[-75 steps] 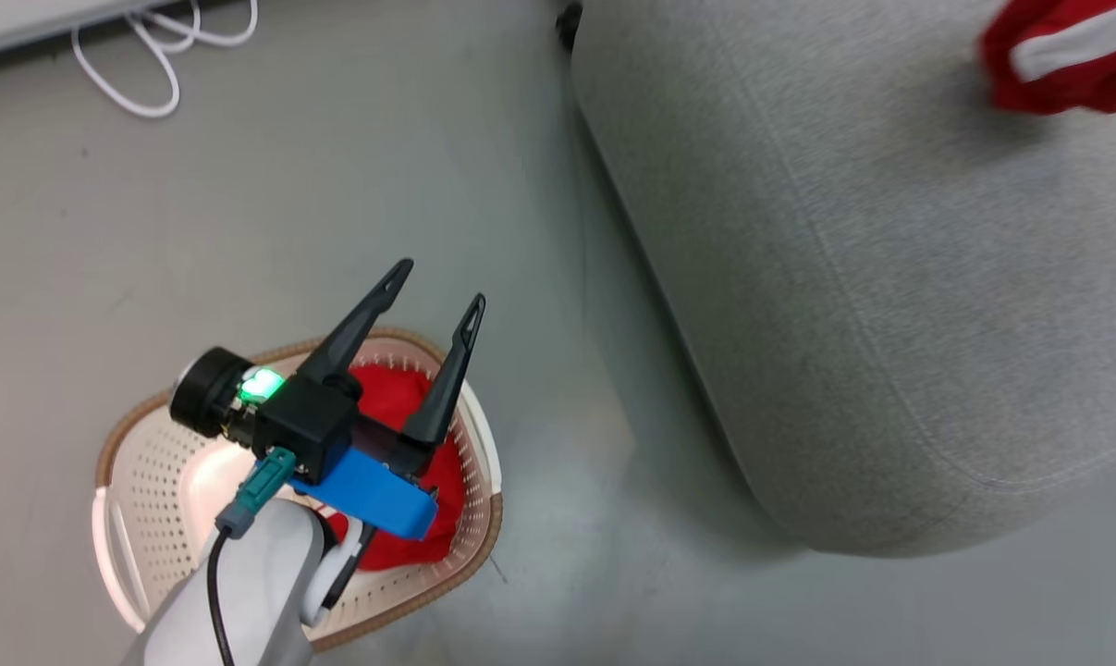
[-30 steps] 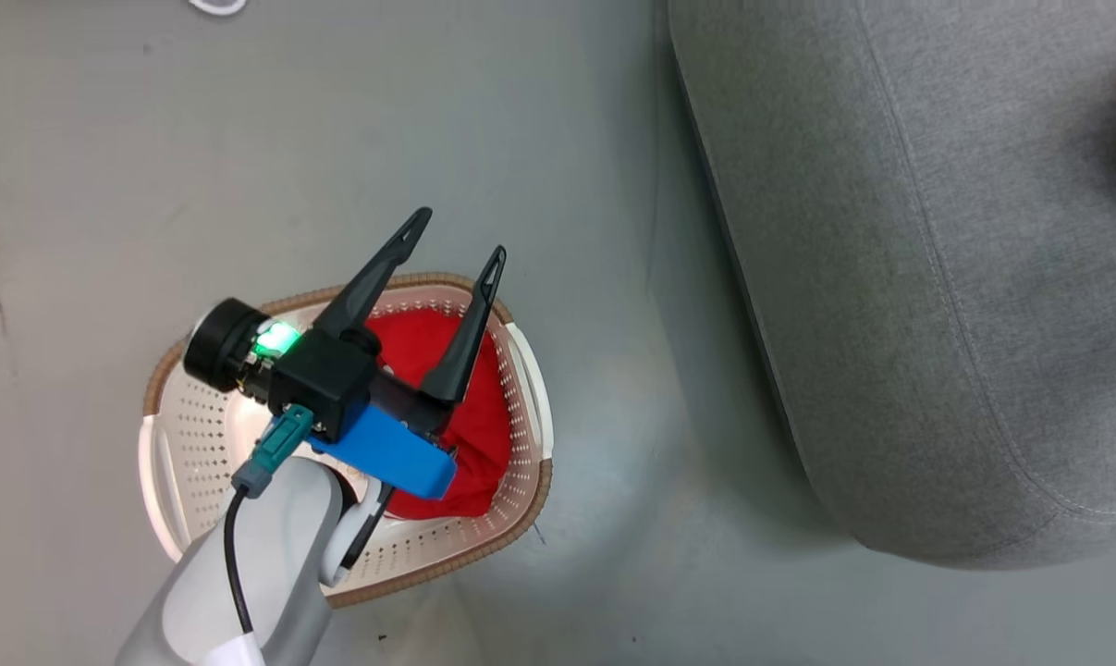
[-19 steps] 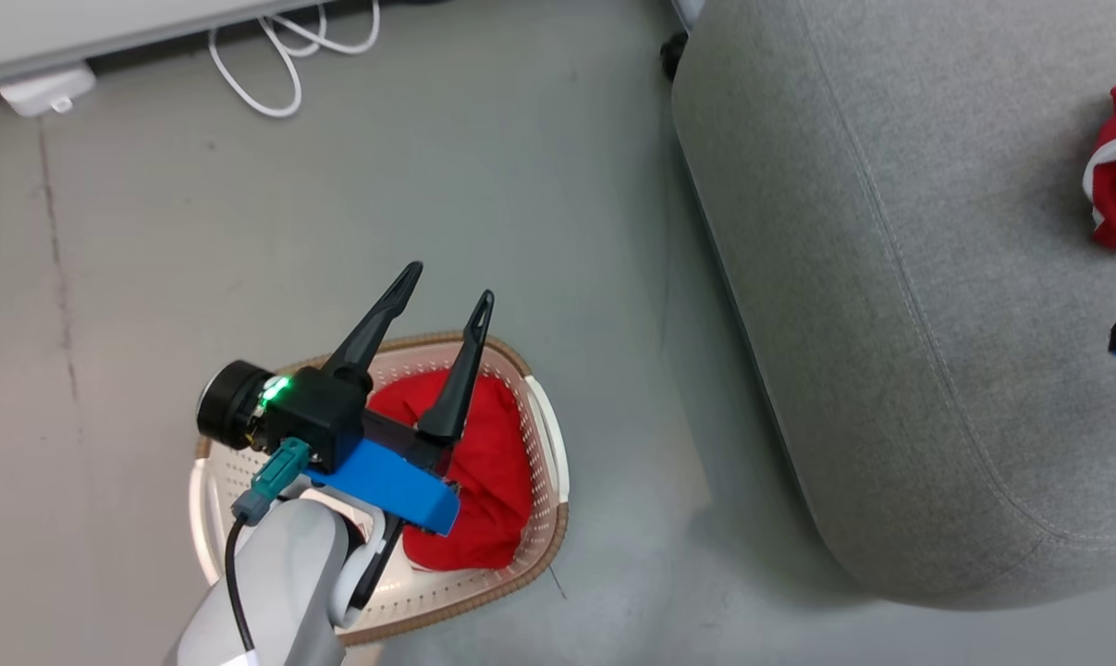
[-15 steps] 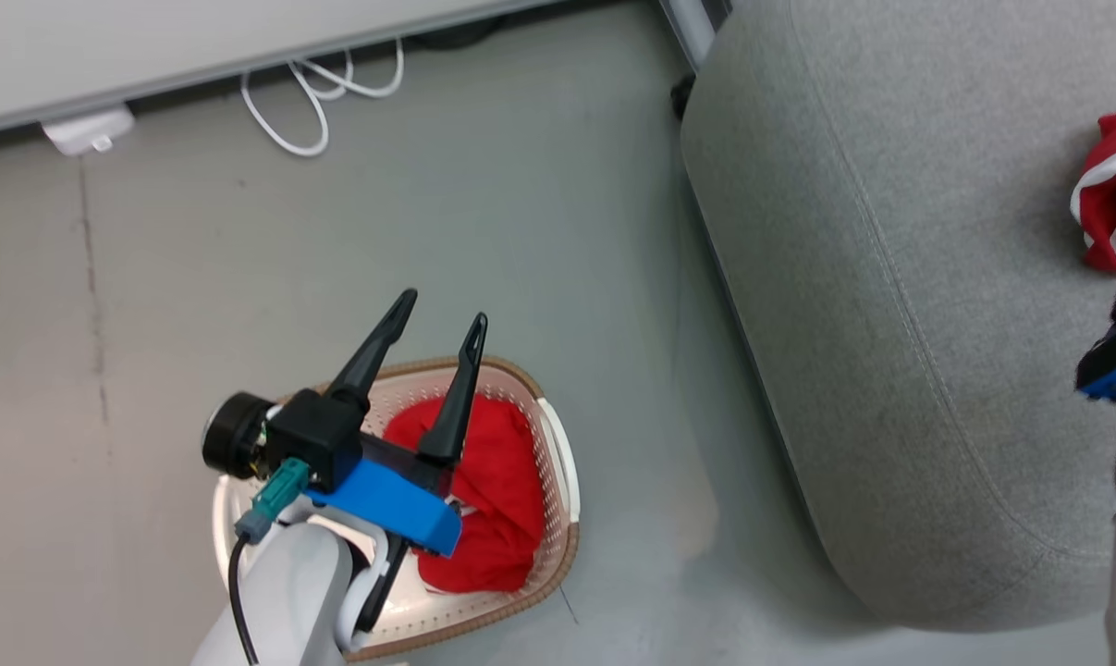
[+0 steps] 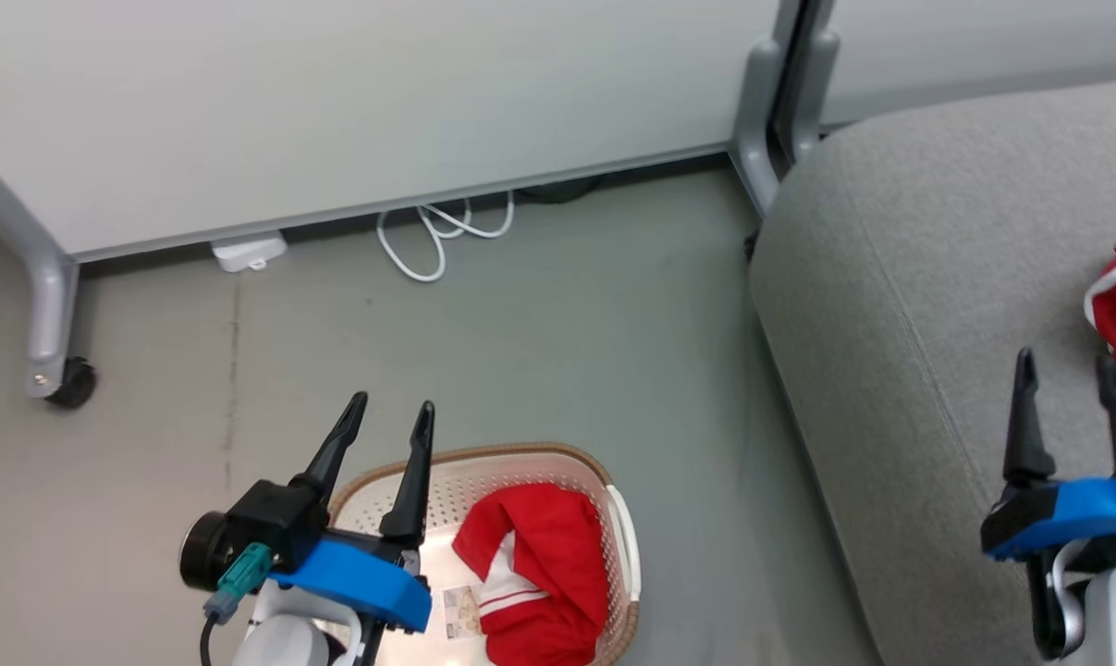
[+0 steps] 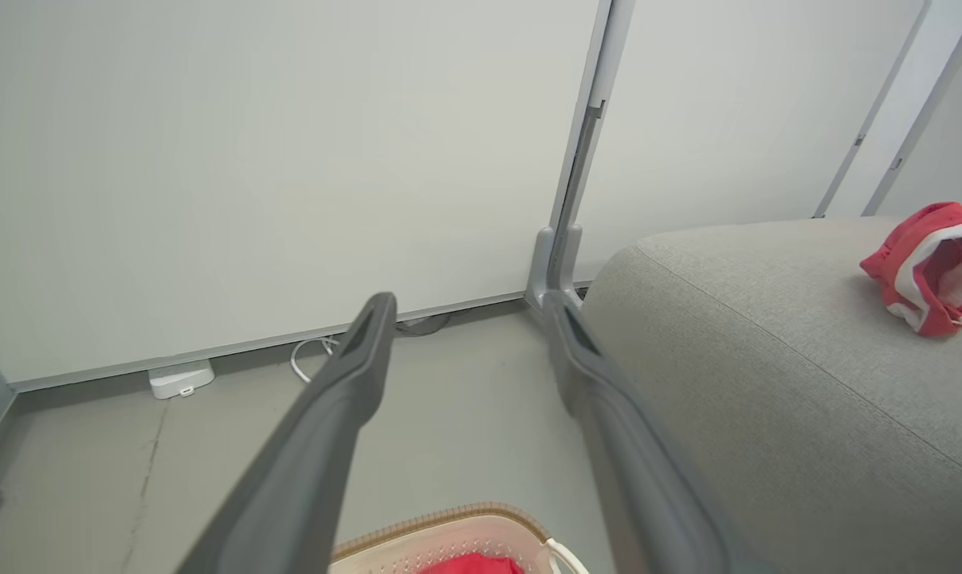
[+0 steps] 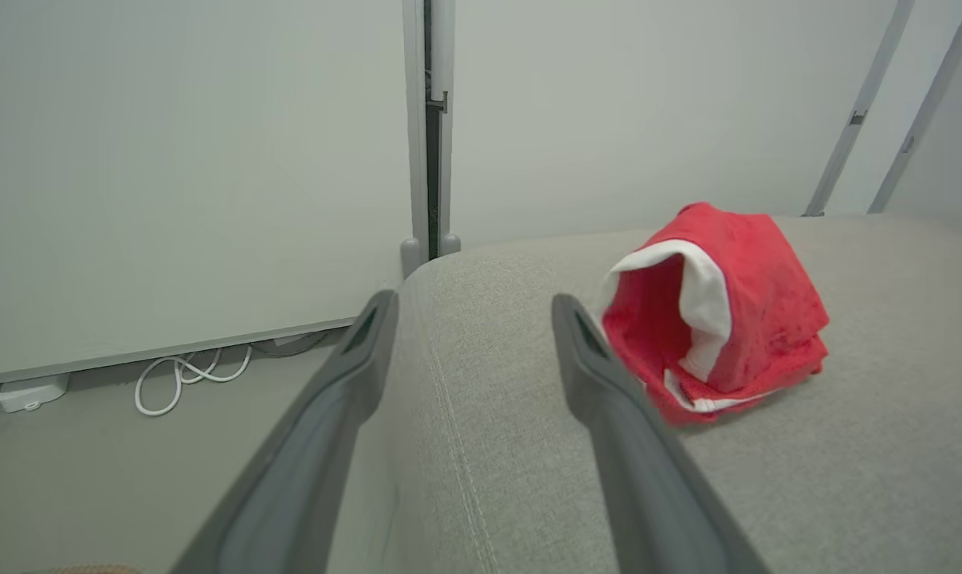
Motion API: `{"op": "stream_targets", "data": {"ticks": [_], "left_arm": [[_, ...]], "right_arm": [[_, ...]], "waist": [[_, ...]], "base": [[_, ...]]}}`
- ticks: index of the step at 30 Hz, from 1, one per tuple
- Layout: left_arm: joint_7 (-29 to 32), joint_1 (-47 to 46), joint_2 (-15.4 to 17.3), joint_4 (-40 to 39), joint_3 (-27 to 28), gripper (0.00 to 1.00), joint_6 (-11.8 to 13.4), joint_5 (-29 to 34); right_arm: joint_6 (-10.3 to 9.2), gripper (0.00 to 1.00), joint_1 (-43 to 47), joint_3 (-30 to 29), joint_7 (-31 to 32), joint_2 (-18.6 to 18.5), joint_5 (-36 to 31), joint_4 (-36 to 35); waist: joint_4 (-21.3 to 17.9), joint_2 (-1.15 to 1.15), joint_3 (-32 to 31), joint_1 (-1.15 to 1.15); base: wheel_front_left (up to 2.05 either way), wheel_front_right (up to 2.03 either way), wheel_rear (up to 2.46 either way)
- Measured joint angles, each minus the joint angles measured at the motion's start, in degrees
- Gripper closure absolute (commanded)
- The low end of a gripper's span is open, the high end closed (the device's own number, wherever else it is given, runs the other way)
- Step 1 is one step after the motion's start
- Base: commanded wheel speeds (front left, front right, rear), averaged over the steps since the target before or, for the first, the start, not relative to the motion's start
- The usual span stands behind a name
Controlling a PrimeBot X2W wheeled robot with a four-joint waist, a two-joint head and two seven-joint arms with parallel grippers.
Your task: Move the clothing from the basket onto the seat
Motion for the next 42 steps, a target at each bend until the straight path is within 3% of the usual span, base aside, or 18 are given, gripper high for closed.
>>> {"op": "stream_targets", "data": {"ticks": [15,24,42], "left_arm": [[0.0,6.62,-1.47,2.41,8.95,0.0,0.0,1.99],[0.0,6.58,-1.48,3.59,10.0,0.0,0.0,2.18],[0.0,5.22,-1.03,3.88,9.57,0.0,0.0,2.05]], "right_arm": [[0.0,0.0,10.61,10.78,0.09,0.67,3.91,-5.56],[0.0,0.0,11.92,13.96,1.19,0.69,4.08,-7.5],[0.0,0.0,11.68,14.79,0.83,0.69,4.49,-7.33]], "waist": [[7.41,0.0,-6.61,0.0],[10.67,0.0,-7.18,0.01],[10.34,0.0,-5.53,0.01]], "base": [[0.0,0.0,0.0],[0.0,0.0,0.0],[0.0,0.0,0.0]]}}
